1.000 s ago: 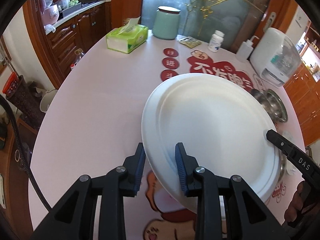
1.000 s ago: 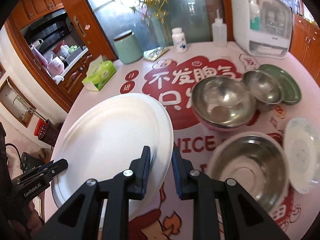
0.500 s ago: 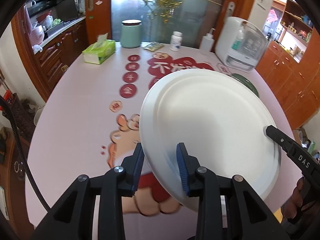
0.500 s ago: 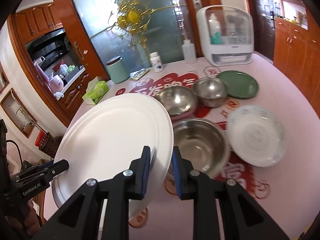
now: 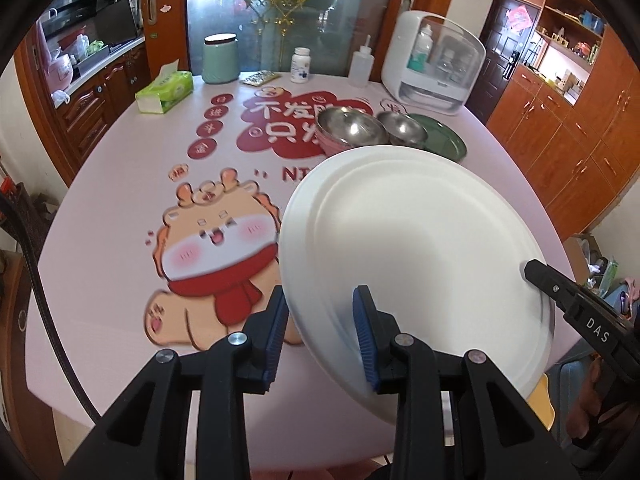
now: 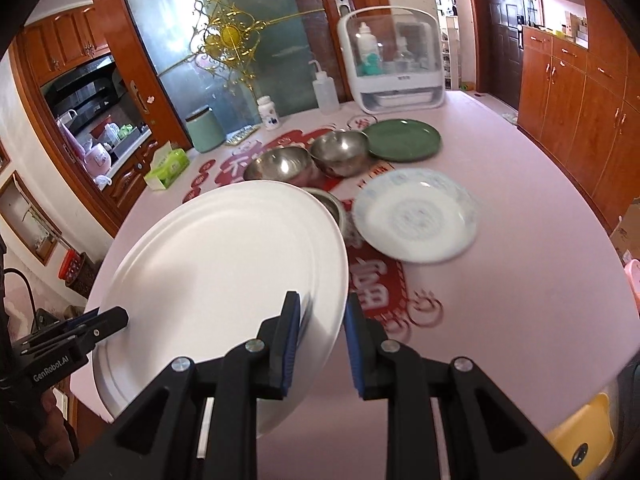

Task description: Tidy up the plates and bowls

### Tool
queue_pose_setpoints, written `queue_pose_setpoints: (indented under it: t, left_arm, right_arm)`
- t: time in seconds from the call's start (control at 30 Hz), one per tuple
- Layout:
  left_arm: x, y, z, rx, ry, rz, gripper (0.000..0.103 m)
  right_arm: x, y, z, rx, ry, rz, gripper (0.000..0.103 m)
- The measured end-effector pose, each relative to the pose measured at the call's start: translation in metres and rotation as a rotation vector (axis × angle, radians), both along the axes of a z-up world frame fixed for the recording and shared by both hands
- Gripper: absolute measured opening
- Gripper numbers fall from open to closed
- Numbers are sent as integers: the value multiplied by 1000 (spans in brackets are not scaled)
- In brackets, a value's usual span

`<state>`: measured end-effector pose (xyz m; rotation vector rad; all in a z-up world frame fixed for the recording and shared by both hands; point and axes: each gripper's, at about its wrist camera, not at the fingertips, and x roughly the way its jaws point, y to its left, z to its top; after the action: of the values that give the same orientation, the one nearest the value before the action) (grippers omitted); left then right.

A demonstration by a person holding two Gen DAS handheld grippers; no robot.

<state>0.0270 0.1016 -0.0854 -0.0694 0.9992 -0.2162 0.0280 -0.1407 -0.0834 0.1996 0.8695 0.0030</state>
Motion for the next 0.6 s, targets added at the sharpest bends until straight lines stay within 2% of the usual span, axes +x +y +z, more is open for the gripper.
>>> queue_pose_setpoints:
  t: [0.33, 0.6]
  left_arm:
    - [-35, -28, -22, 32, 73, -3, 31]
    - [-32, -38, -45, 41, 186, 10, 31]
  right_arm:
    - [-32, -23, -19, -30, 90, 6, 23]
    - [-41, -32, -40, -35, 189, 1, 23]
